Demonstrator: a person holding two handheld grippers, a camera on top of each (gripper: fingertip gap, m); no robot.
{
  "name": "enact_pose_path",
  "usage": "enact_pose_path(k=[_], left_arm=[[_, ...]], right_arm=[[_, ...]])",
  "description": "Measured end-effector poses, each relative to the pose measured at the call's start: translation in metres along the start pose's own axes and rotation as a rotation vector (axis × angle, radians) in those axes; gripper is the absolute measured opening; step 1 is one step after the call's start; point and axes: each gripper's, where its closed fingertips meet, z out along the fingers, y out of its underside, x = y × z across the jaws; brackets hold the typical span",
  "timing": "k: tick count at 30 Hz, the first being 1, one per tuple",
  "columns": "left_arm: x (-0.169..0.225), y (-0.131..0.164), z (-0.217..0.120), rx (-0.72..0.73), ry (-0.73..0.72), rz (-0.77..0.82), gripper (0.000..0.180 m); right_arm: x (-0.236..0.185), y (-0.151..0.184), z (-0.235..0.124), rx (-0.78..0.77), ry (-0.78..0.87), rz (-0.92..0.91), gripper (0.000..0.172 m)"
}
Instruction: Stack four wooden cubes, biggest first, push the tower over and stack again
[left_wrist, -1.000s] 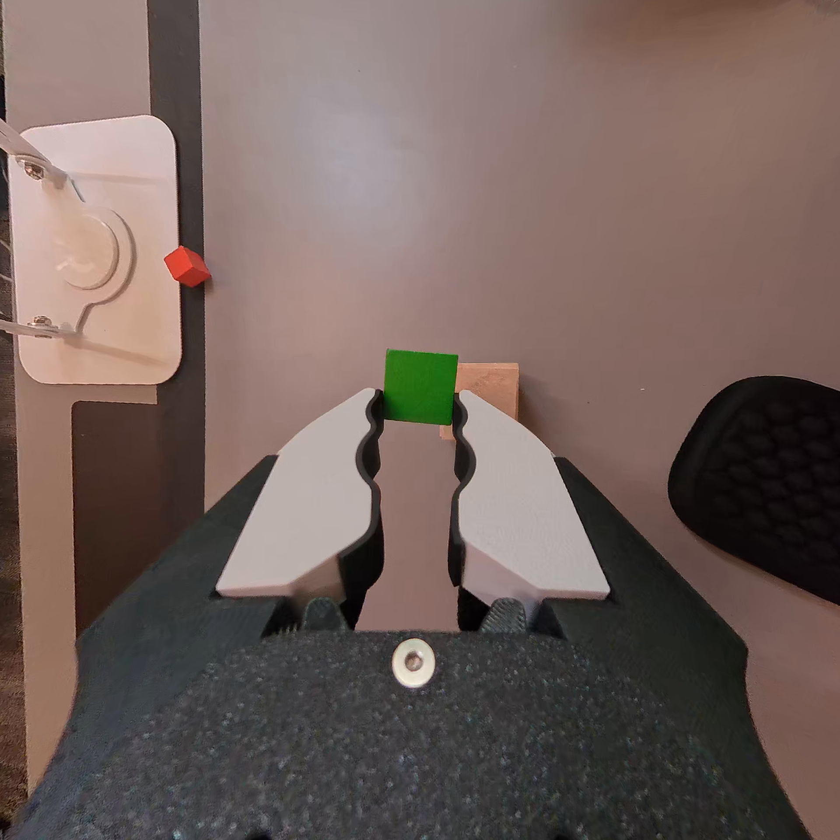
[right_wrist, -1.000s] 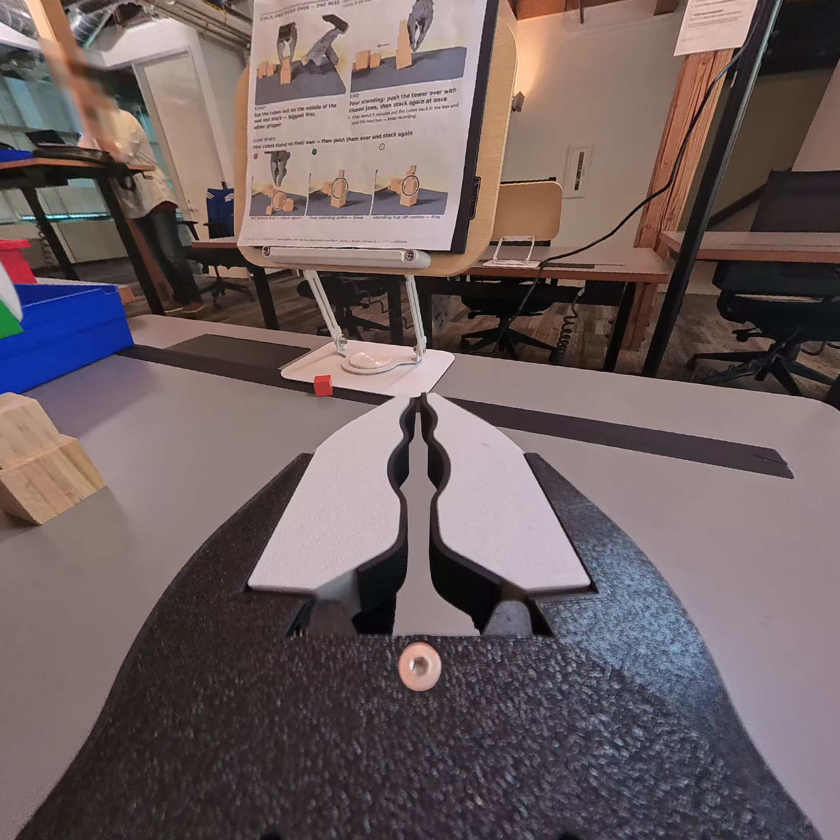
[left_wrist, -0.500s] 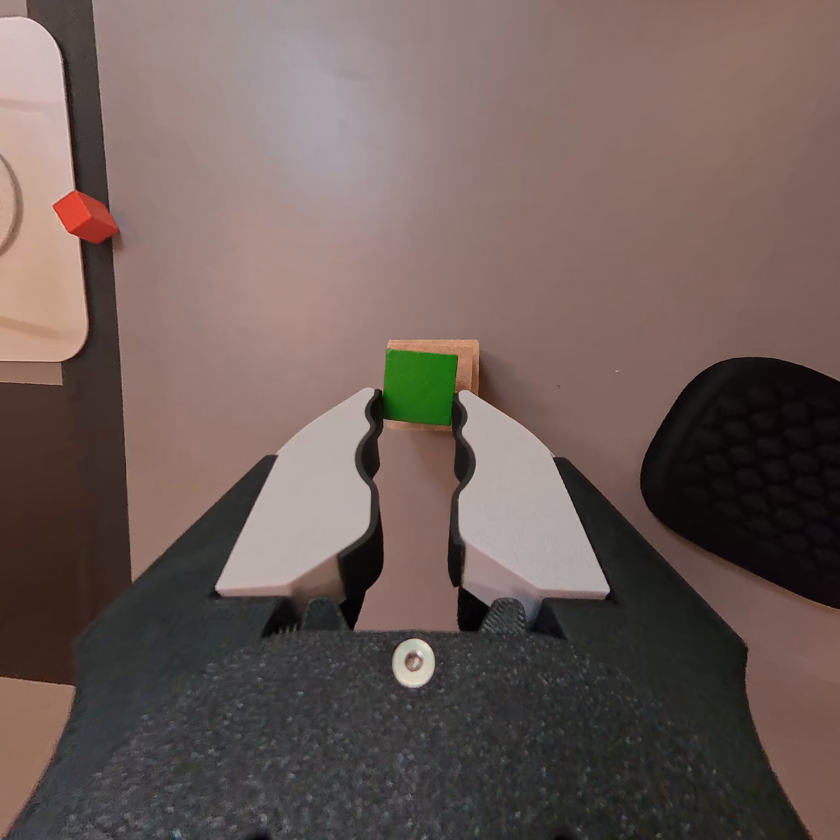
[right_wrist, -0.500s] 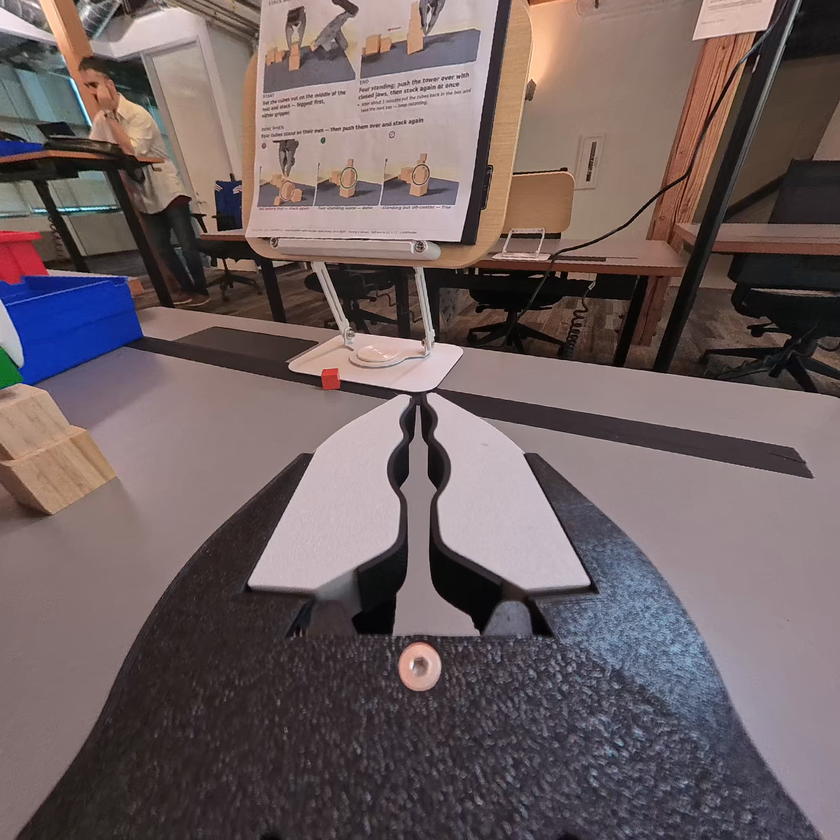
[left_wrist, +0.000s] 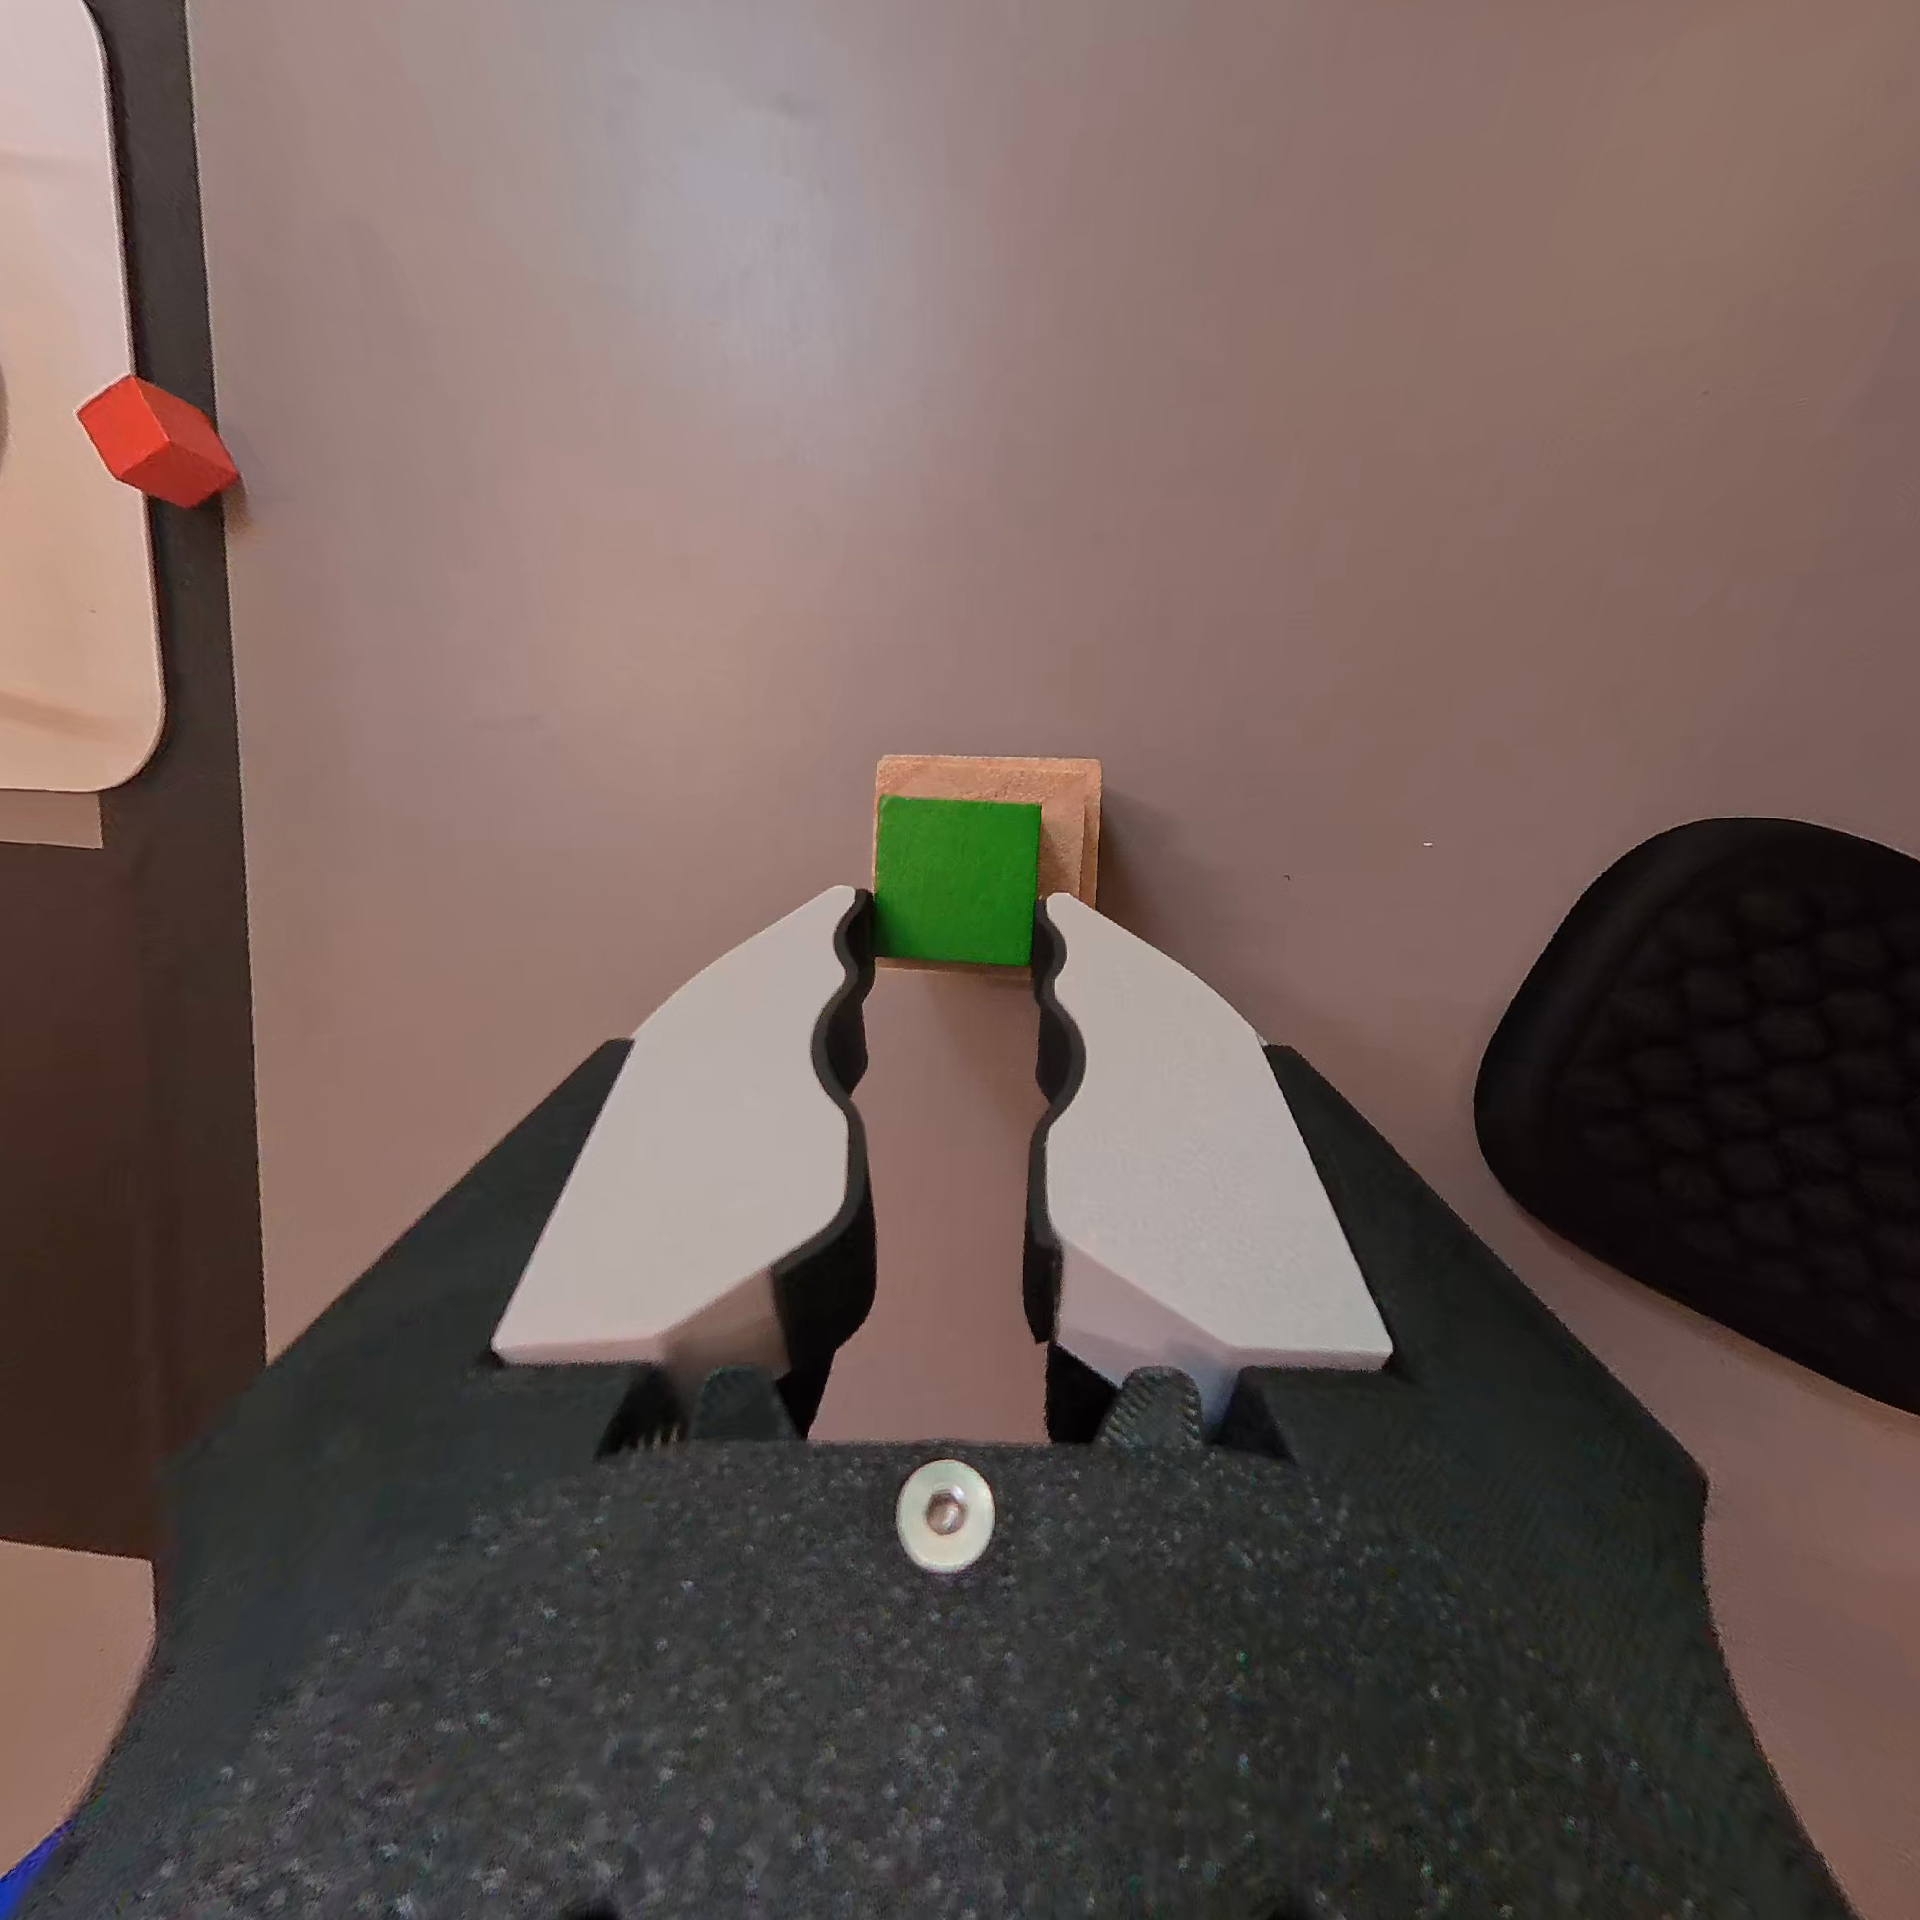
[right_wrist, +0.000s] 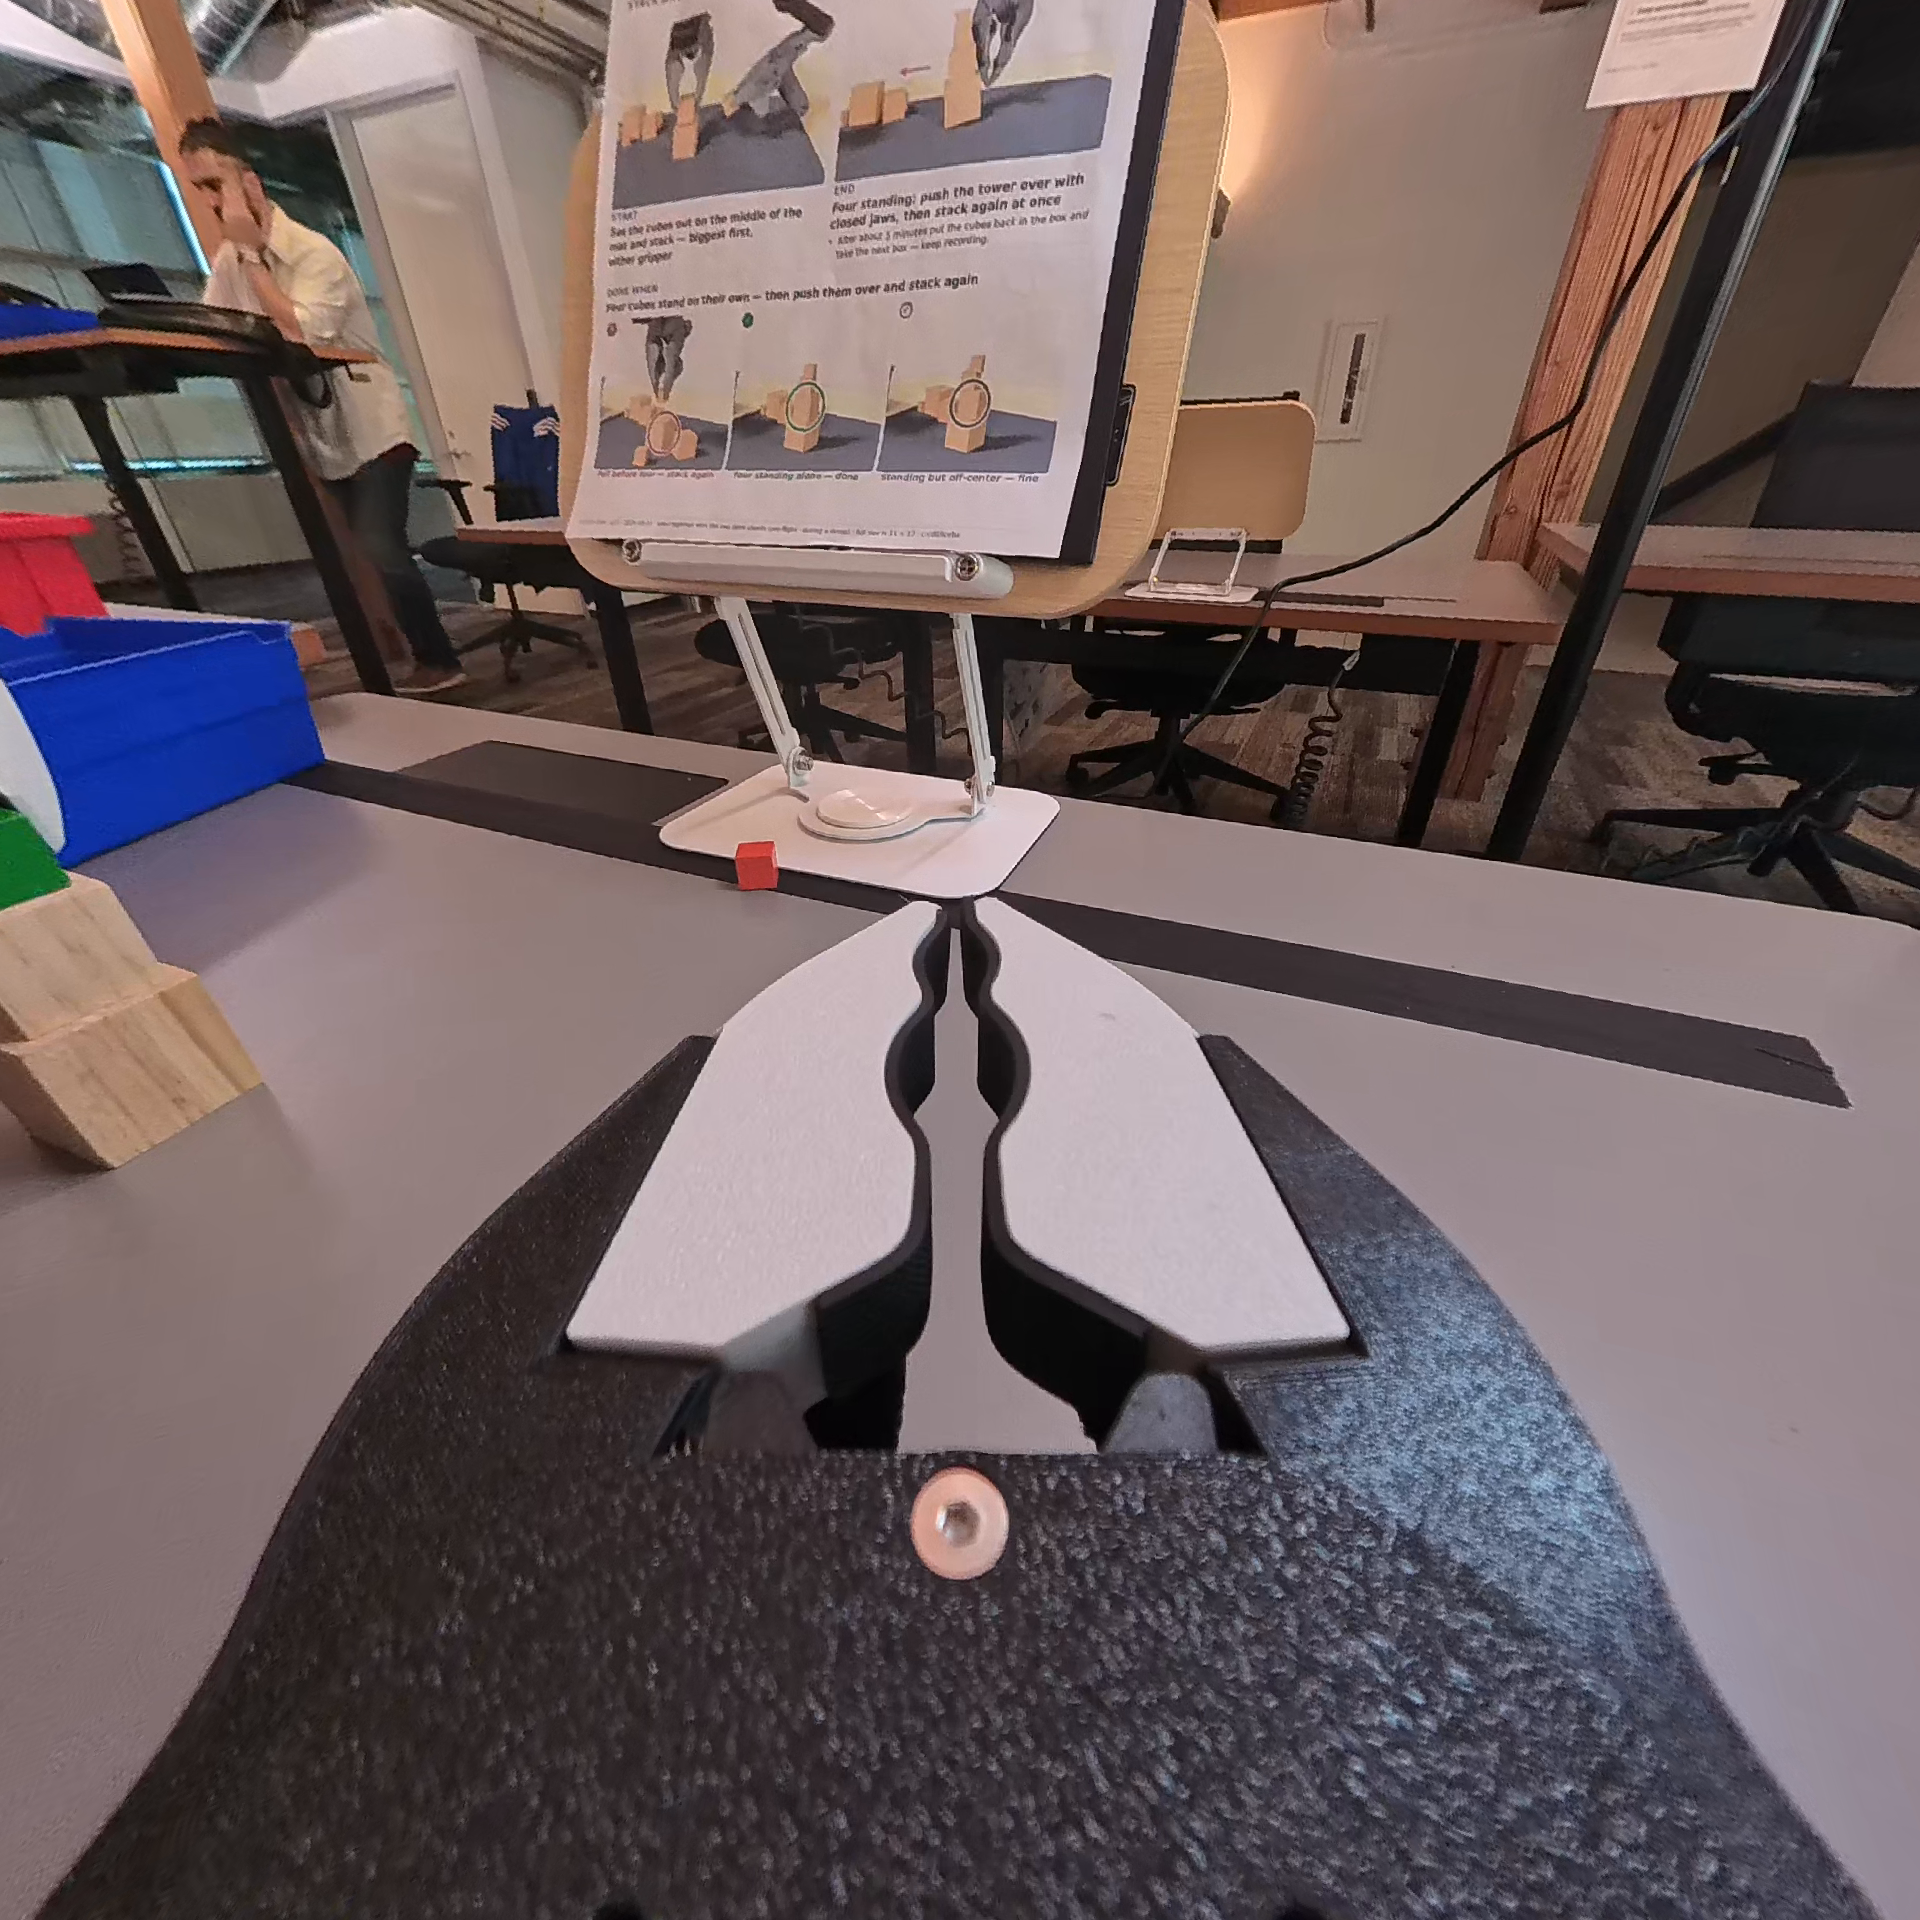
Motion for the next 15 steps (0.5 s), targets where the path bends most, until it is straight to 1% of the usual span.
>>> enact_pose_path(k=[10,13,15], left_arm=[[-0.001,-0.002,-0.006,0.022,-0.008,-0.003,0.032],[0.000,-0.005,-0.013,0.039,0.008,0.007,0.035],[0.002,-0.014,-0.024,0.082,0.042,0.027,0.036]], right_arm=[[0.000,0.000,0.000,0.000,0.000,0.000,0.002],[0.000,0.000,0.000,0.000,0.000,0.000,0.002],[0.000,0.000,0.000,0.000,0.000,0.001,0.002]])
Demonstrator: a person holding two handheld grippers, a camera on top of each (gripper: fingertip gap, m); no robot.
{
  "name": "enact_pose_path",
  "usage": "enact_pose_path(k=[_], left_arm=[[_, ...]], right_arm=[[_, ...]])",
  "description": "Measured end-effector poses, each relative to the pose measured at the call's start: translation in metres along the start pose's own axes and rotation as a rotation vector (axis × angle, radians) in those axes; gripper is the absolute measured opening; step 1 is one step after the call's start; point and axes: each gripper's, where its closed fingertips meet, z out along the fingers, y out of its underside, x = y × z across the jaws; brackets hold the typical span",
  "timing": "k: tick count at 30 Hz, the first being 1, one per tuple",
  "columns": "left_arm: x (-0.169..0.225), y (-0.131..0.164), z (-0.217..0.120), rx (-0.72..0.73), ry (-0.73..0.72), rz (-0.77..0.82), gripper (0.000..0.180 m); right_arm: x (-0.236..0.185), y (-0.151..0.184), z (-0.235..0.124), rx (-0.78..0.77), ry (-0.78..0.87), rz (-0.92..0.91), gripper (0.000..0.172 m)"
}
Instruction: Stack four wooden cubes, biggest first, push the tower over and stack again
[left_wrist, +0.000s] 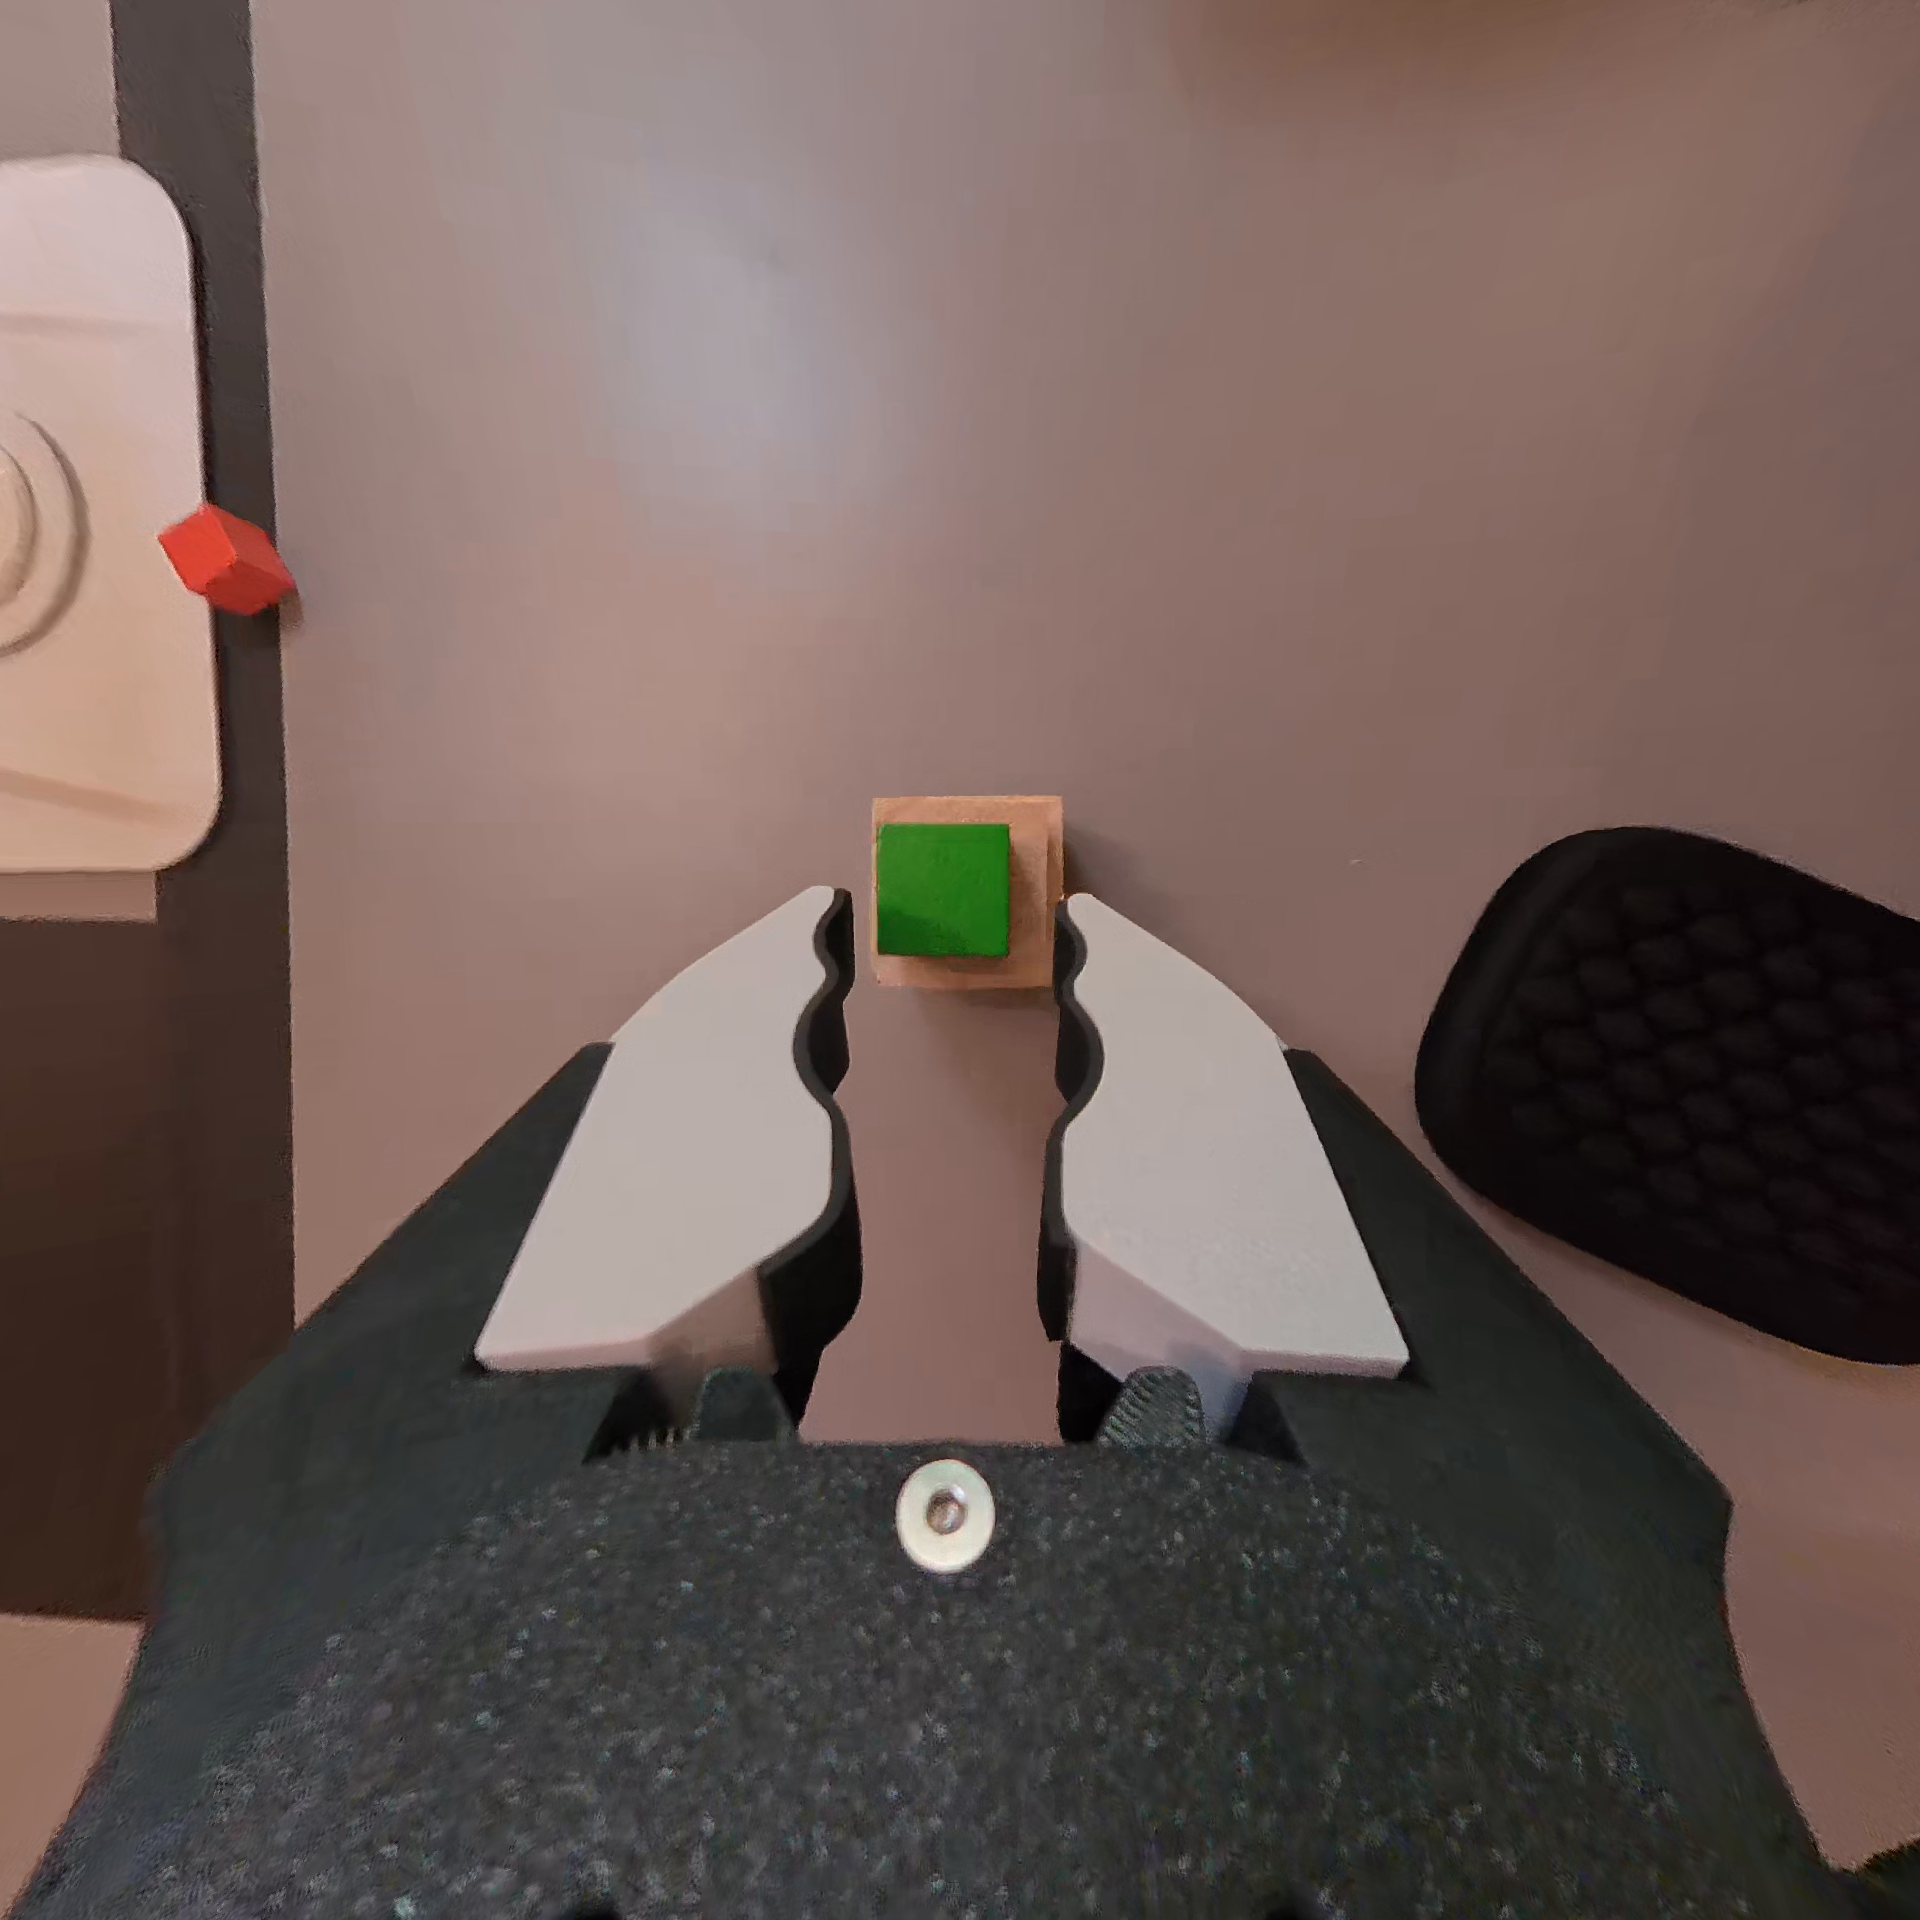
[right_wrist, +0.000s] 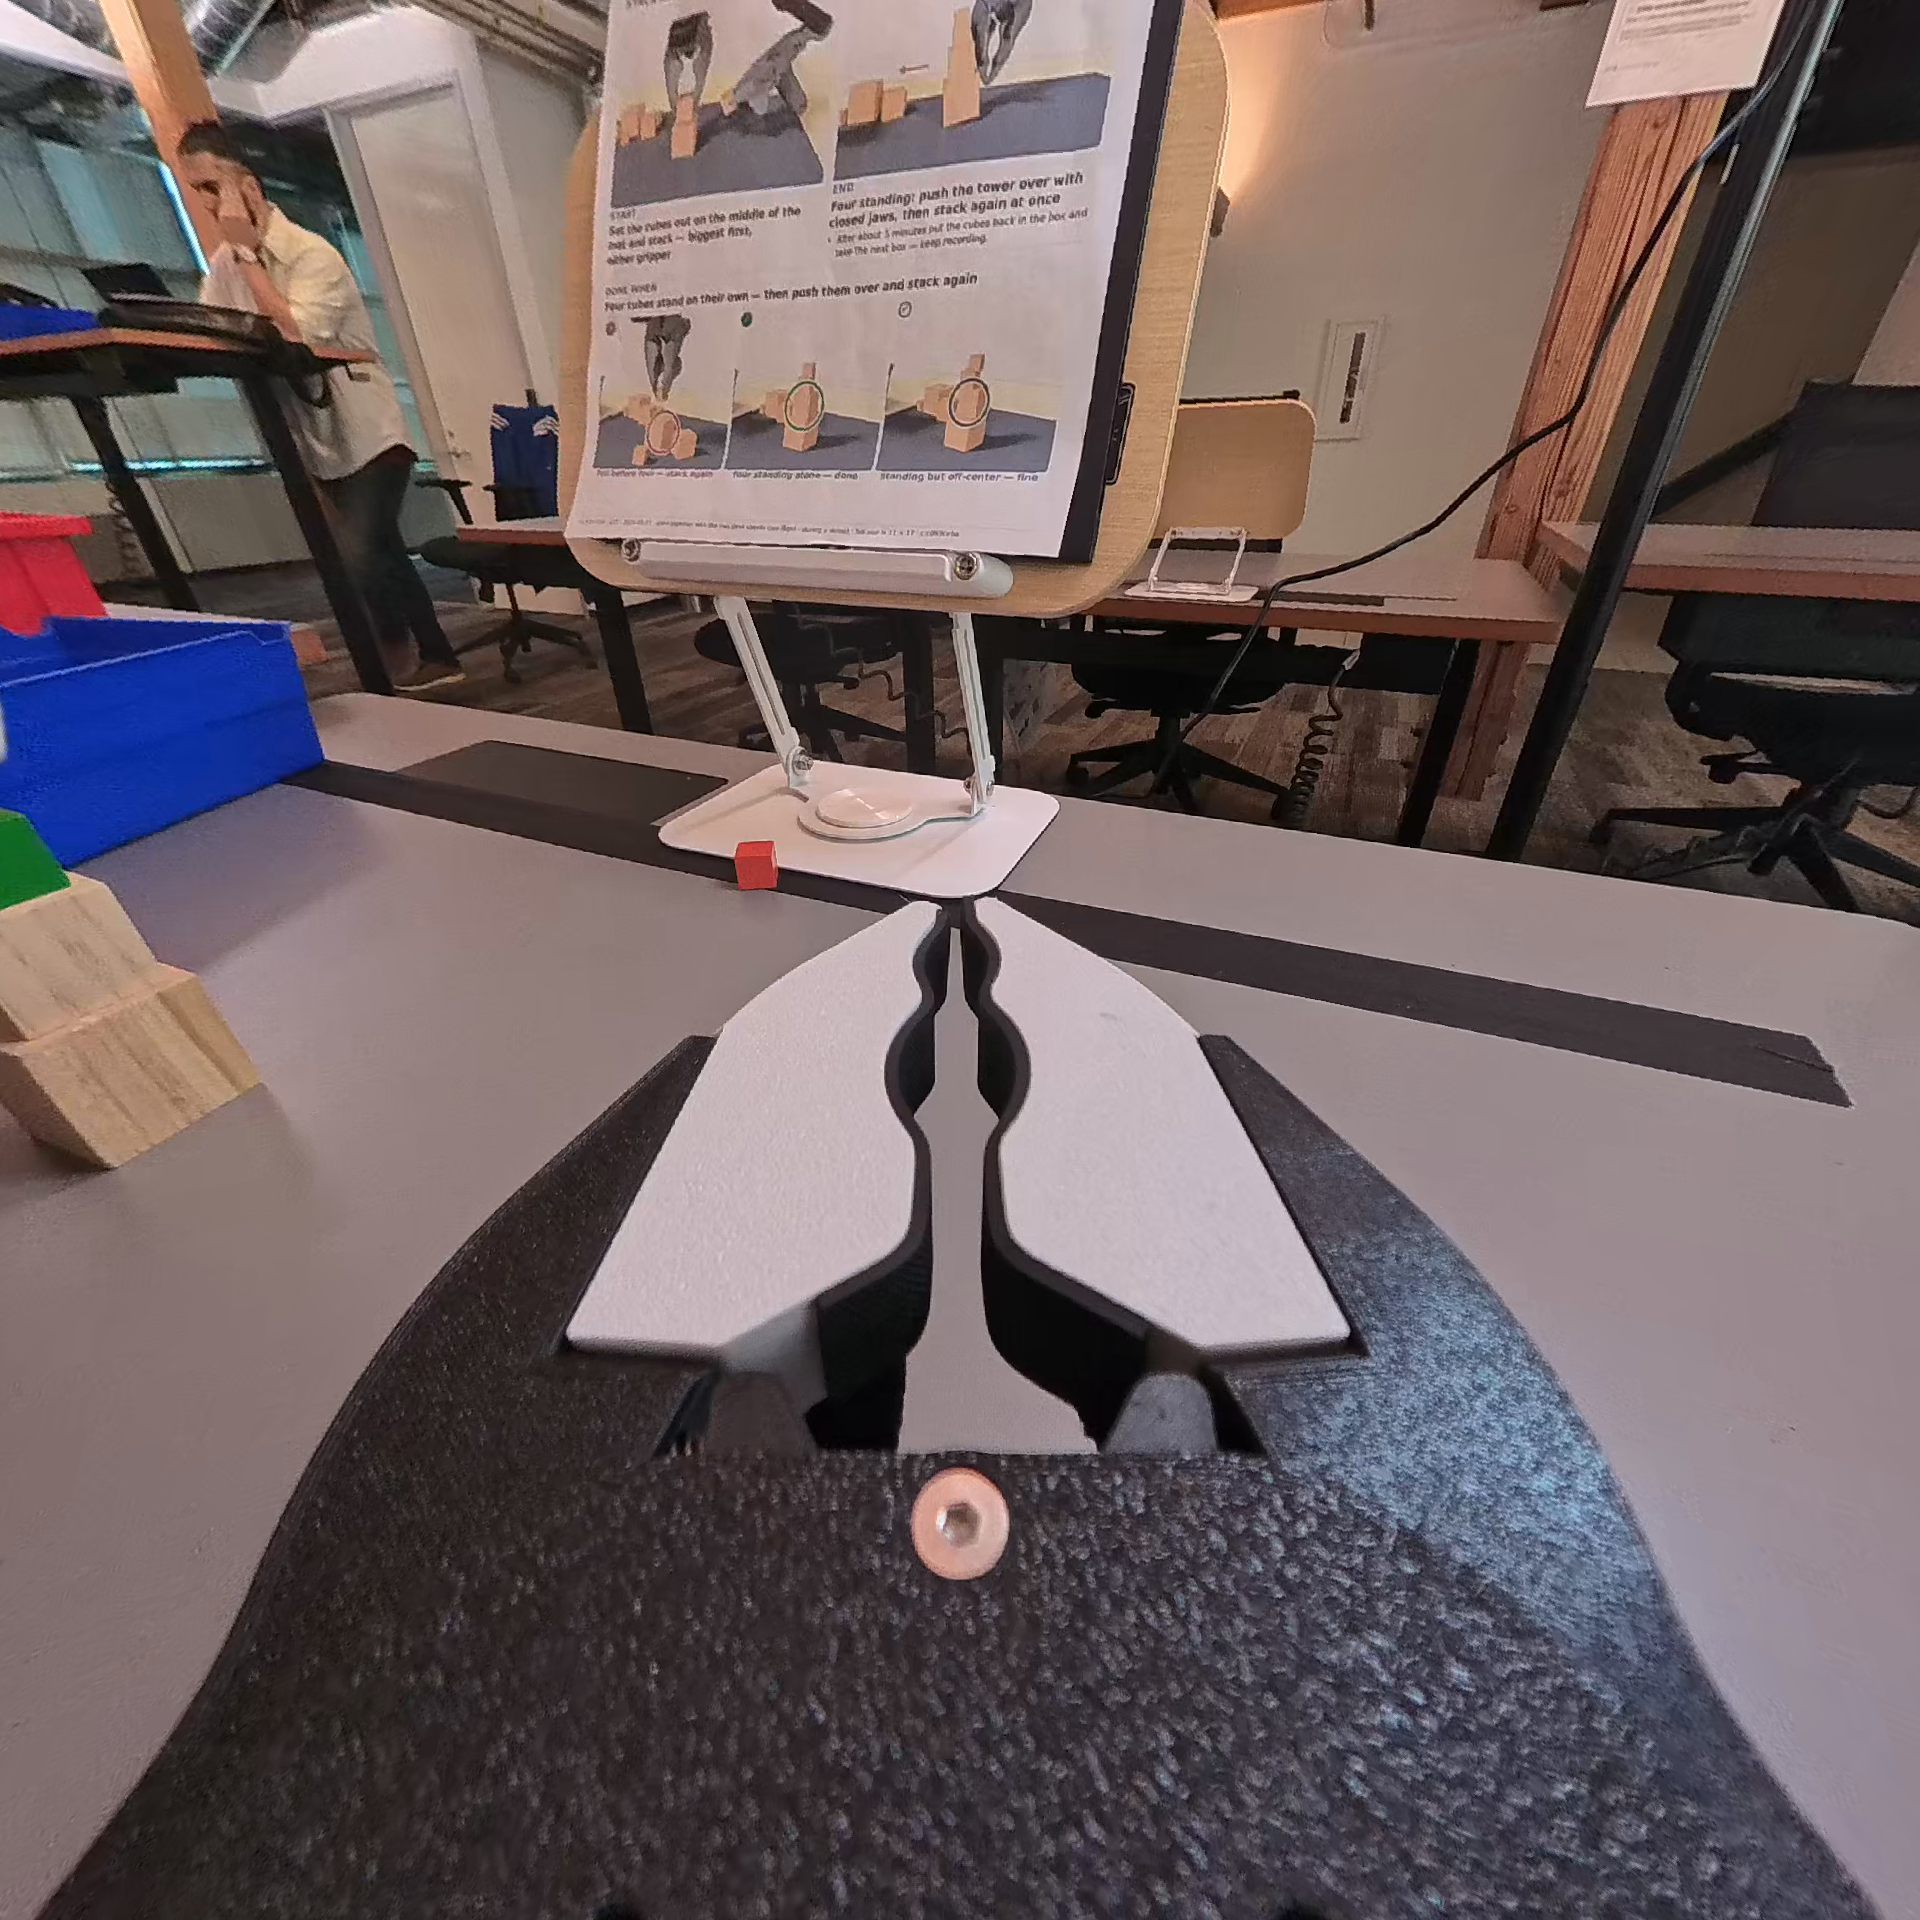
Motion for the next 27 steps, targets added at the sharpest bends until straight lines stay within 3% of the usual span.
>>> enact_pose_path(k=[4,8,11,15,20,27], left_arm=[[-0.029,-0.038,-0.019,0.160,-0.039,-0.016,0.035],[-0.098,-0.063,-0.003,0.232,-0.208,-0.094,0.040],[-0.152,-0.061,0.030,0.235,-0.319,-0.160,0.045],[-0.198,-0.044,0.078,0.238,-0.345,-0.265,0.044],[-0.219,-0.032,0.127,0.231,-0.322,-0.284,0.051],[-0.236,-0.029,0.163,0.277,-0.327,-0.310,0.049]], right_arm=[[-0.001,0.001,0.001,-0.004,-0.003,-0.003,0.002],[0.000,0.000,0.000,-0.002,0.002,-0.009,0.002],[0.001,-0.001,0.000,0.002,0.007,-0.011,0.002],[0.003,0.000,0.000,-0.002,0.014,-0.017,0.002],[0.007,0.001,0.001,-0.007,0.018,-0.020,0.002],[0.011,0.006,0.003,-0.024,0.032,-0.031,0.002]])
